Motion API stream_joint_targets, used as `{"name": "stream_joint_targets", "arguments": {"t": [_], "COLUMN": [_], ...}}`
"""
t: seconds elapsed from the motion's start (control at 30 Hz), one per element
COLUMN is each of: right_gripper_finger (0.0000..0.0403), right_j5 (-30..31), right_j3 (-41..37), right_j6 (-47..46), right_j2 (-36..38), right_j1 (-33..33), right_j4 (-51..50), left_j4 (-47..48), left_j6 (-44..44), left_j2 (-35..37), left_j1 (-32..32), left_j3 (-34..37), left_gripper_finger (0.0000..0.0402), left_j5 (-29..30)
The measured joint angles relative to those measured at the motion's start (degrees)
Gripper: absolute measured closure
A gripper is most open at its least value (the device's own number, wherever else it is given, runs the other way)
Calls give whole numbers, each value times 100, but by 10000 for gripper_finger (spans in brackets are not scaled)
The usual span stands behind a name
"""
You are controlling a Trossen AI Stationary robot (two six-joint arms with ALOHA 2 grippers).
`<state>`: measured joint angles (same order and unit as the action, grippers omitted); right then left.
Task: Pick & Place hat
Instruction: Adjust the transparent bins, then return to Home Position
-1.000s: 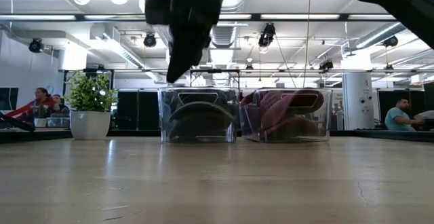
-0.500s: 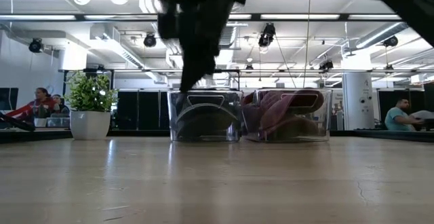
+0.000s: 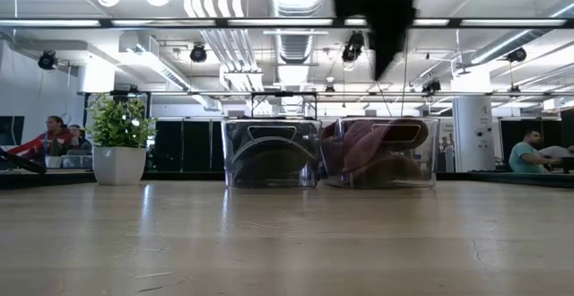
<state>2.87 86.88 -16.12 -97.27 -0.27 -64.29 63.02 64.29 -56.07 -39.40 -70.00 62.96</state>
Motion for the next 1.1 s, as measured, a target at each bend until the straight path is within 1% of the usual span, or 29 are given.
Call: {"name": "stream_joint_targets", "arguments": {"t": [0.13, 0.23, 0.37, 0.43, 0.5, 0.67, 0.73, 0.83, 0.97, 1.1], "right_gripper_finger": [335, 335, 335, 335, 335, 335, 335, 335, 335, 335], "right_j5": [-55, 39, 534, 664, 632, 613, 611, 622, 570, 486], "right_j3": [-1187, -2037, -2977, -3327, -3551, -3602, -3454, -3216, -2971, -2907], "right_j6": [-602, -858, -1287, -1346, -1298, -935, -767, -493, -345, -339], "right_j2": [932, 1402, 1916, 2050, 2094, 1925, 1784, 1582, 1453, 1621], "right_j1": [-21, -144, -497, -727, -964, -1345, -1393, -1421, -1379, -1059], "right_j4": [-468, -828, -560, -80, 512, 1397, 1579, 1600, 1204, 410], "left_j4": [0, 0, -1, 0, -1, 0, -2, -2, -3, -13], "left_j6": [-2, -2, -3, -2, 23, 218, 246, 269, 385, 502], "left_j2": [0, 0, 0, 0, 0, 0, 0, -4, -76, -221], "left_j1": [0, 0, 0, 0, 2, 7, 7, 9, 9, 9], "left_j3": [0, 0, 0, 0, 0, 0, 0, 0, 0, 62], "left_gripper_finger": [200, 200, 200, 200, 200, 200, 200, 200, 200, 200], "left_j5": [8, 44, 61, 63, 64, 68, -6, -269, -575, -810]}}
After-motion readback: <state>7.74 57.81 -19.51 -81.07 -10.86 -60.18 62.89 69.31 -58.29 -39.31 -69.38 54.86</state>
